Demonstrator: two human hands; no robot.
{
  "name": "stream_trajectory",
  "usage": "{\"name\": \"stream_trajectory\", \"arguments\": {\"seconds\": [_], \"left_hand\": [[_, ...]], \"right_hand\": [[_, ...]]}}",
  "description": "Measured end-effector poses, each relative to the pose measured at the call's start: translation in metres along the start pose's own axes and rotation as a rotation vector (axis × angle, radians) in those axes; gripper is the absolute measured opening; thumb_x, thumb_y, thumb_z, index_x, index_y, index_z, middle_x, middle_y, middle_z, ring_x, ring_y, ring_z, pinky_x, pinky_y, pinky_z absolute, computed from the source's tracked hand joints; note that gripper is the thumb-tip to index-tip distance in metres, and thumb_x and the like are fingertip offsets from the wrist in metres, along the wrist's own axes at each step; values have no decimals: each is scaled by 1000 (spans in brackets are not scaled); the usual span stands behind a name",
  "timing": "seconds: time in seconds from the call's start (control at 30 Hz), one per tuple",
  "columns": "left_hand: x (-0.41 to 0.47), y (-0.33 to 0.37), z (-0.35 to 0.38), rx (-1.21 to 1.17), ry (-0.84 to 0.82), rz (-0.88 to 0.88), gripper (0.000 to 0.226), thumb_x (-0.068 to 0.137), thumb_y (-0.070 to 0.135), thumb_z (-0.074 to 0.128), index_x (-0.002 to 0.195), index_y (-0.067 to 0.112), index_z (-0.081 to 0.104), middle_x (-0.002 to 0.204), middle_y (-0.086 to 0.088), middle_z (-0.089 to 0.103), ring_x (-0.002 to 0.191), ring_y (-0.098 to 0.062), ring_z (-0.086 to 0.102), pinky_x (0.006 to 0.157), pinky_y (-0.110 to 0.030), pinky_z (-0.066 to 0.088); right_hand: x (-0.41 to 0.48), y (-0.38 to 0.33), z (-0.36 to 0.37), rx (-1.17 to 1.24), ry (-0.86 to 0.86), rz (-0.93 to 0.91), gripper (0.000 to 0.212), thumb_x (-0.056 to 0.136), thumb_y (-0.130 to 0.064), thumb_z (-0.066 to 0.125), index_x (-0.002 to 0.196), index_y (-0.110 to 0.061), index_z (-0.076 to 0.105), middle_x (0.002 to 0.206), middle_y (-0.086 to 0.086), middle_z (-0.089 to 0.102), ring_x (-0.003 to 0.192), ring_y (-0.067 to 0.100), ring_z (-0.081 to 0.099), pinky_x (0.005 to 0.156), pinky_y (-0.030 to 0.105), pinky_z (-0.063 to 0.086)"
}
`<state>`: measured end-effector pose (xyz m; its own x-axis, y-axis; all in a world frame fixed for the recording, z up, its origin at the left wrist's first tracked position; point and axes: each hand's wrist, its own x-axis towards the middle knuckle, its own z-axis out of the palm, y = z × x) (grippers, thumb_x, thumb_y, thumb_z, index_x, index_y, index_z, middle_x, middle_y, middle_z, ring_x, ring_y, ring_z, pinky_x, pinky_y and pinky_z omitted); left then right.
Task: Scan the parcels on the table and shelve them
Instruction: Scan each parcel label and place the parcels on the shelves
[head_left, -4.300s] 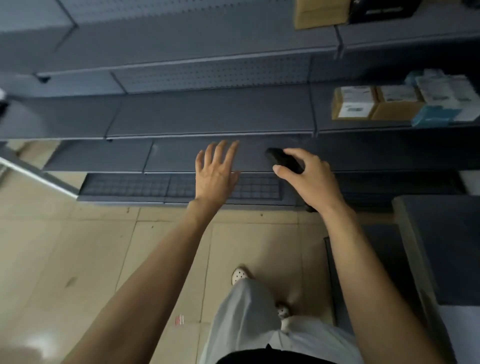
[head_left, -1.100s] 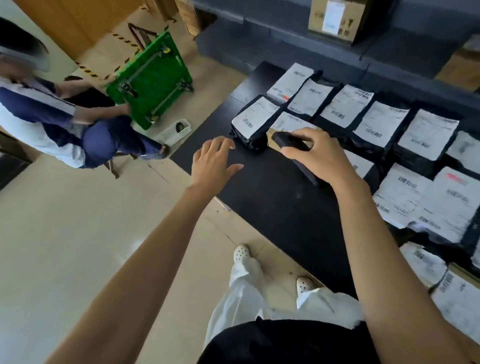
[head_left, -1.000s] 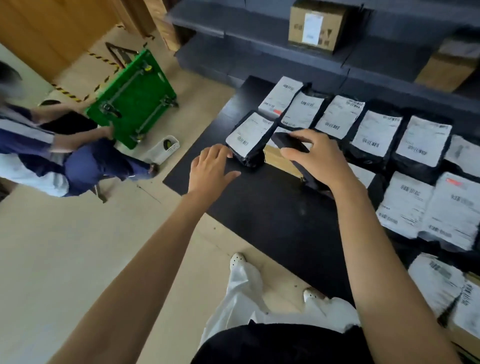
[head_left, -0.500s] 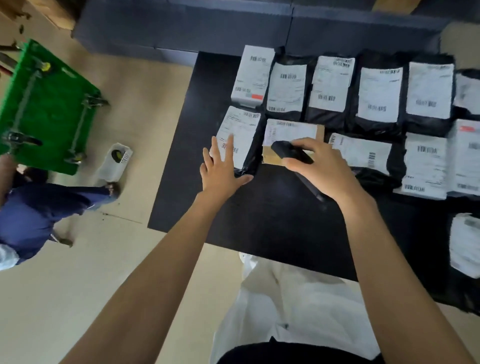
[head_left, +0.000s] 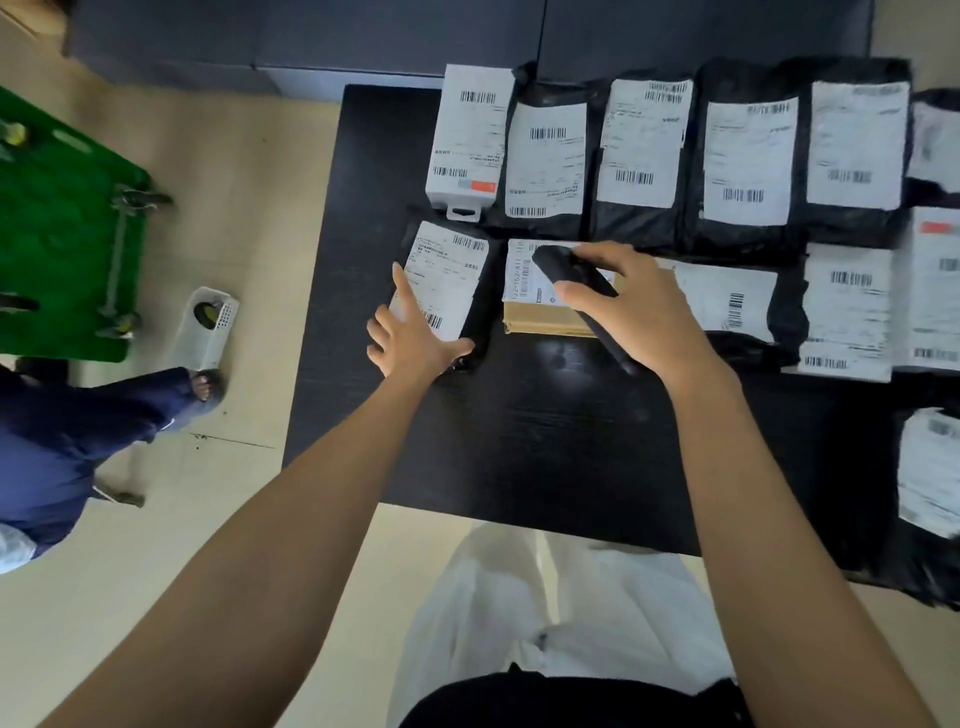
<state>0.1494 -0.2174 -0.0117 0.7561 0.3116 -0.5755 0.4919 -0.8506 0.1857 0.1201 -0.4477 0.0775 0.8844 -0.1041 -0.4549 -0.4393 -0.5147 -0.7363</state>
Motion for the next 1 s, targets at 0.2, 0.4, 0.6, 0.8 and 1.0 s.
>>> {"name": "stream_trajectory", "arguments": {"seconds": [0.2,0.4,0.6,0.8,1.0], "left_hand": [[-11,-39,-5,-5,-4,72,144,61,34,91,148,46,-23,150,-15,23,135,-39,31,105,-58,36],[-27,-89,-41,-11,201,280,142,59,30,90,152,40,-16,148,-10,25,132,-37,33,104,-54,39],[-38,-109,-105,81,446,604,139,54,26,90,157,32,-3,149,-7,27,135,-33,31,108,-52,36],[-63,-85,-183,271,627,860,136,56,33,93,157,31,2,153,-12,25,139,-36,27,114,-53,27],[-87,-43,-248,322,822,1050,135,58,33,93,157,33,2,150,-16,25,138,-38,27,116,-52,24]], "right_hand": [[-28,-1,23,33,49,-21,52,79,-60,62,129,-44,58,129,-21,58,126,9,50,103,39,43],[-79,-10,64,74,89,-40,48,80,-56,67,126,-42,62,127,-22,60,122,3,53,106,37,44],[-122,-49,105,113,106,-146,59,73,-65,64,128,-44,59,130,-17,59,125,12,52,106,44,44],[-159,-88,86,95,276,-232,53,82,-58,66,131,-40,59,133,-15,60,125,8,52,107,37,42],[-189,-117,57,144,426,-308,50,83,-55,66,130,-41,59,130,-22,59,123,5,53,105,38,43]]}}
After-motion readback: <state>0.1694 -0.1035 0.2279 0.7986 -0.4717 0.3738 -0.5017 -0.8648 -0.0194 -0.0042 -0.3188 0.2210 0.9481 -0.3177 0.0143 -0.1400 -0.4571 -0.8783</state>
